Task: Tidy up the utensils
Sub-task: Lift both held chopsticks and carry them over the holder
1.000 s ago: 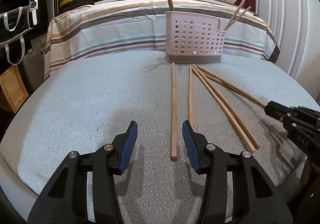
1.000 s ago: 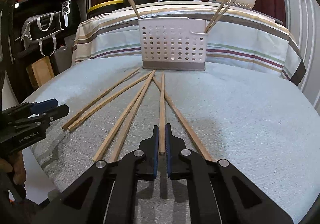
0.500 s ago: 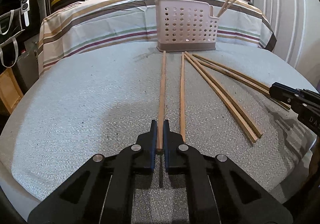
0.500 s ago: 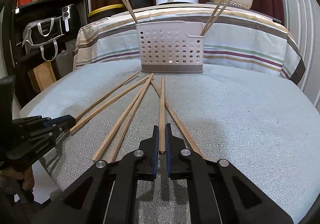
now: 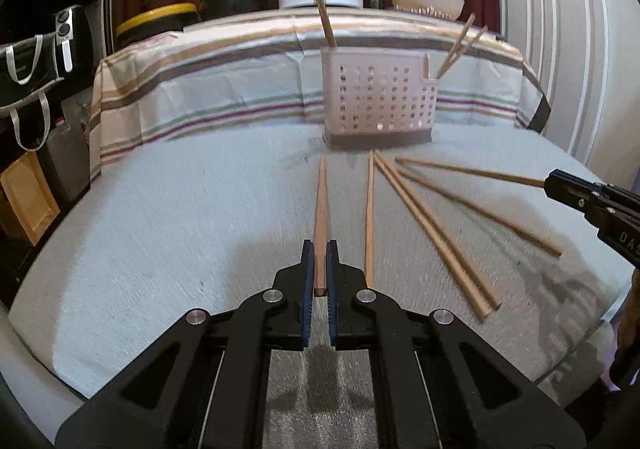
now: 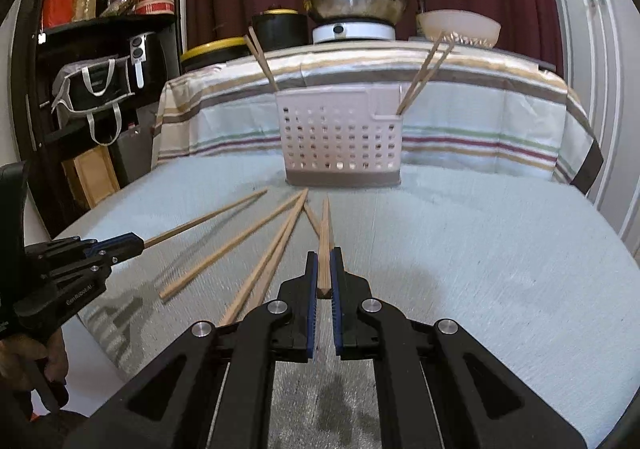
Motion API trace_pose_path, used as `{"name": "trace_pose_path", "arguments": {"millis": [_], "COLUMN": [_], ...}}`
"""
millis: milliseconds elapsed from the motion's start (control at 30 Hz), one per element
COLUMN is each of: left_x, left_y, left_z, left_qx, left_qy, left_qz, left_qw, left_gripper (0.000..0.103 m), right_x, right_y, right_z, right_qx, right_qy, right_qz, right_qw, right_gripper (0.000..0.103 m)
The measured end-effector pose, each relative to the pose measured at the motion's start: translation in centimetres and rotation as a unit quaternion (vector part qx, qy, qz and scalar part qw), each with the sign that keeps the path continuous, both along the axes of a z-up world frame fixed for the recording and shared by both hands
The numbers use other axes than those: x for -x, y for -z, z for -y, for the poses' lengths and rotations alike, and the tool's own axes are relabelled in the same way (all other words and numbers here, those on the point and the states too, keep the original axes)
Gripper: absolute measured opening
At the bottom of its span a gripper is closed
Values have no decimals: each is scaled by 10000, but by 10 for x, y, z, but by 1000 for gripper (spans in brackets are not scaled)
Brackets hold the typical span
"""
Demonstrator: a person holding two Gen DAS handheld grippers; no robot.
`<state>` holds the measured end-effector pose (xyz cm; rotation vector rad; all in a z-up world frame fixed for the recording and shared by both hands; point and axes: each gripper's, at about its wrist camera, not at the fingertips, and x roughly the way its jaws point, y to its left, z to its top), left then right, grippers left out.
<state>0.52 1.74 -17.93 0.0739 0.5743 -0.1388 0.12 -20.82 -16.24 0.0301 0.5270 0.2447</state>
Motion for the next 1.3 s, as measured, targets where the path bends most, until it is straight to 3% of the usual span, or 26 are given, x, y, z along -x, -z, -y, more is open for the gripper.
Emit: {"name": "trace_pose_path", "arguments": {"millis": [700, 1300], "left_x": [6, -68], "left_y": [-81, -124], "left_z": [-13, -18], "left_qx": [238, 298], "left_qy": [-121, -158], "left_qz": [847, 997], "left_qw": [9961, 9944], "left_gripper": [6, 6], "right_x": [-1, -62], "right_y": [-61, -91], "right_z": [13, 18], "right_qx": [-87, -151], "right_qy": [48, -92], "right_qz": [756, 899], "right_qw": [9971, 9958], "right_gripper": [7, 7]}}
